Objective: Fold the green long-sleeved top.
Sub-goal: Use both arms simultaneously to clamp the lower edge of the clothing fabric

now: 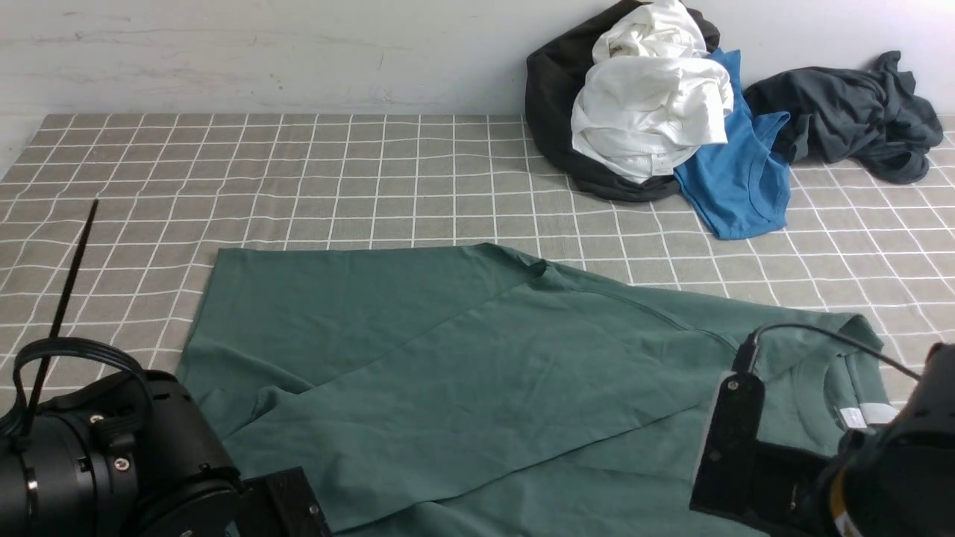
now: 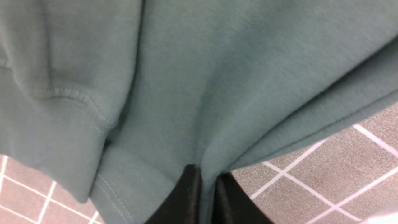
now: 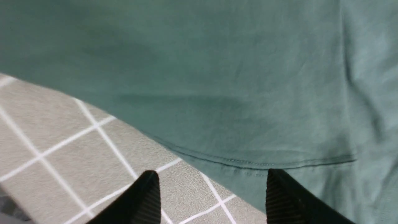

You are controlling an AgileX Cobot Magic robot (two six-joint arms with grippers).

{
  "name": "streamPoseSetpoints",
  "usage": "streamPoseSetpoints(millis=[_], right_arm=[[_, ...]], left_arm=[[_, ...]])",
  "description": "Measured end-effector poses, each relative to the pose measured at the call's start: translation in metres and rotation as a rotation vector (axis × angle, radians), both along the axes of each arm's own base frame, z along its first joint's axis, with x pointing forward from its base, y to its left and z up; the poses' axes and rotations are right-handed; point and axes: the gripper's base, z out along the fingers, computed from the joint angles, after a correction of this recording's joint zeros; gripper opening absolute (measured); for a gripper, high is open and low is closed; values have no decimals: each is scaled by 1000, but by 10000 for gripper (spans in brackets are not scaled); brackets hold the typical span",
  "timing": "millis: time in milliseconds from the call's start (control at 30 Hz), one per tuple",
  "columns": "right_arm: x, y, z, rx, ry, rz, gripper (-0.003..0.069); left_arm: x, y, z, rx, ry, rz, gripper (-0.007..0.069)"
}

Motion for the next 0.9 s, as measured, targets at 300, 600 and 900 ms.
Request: streamPoseSetpoints(millis=[300,600,900], right_arm=[[-5,-27,-40,-27,12,53,428],[18,-47,-46,-58,-73,65,428],[20,-47,-55,-75,-7,178,307]], left_arm=[[2,-2,0,-26,-21,-2,16],[4,-4,-1,-45,-38,-5,16],[4,-4,-1,-45,-38,-5,16]])
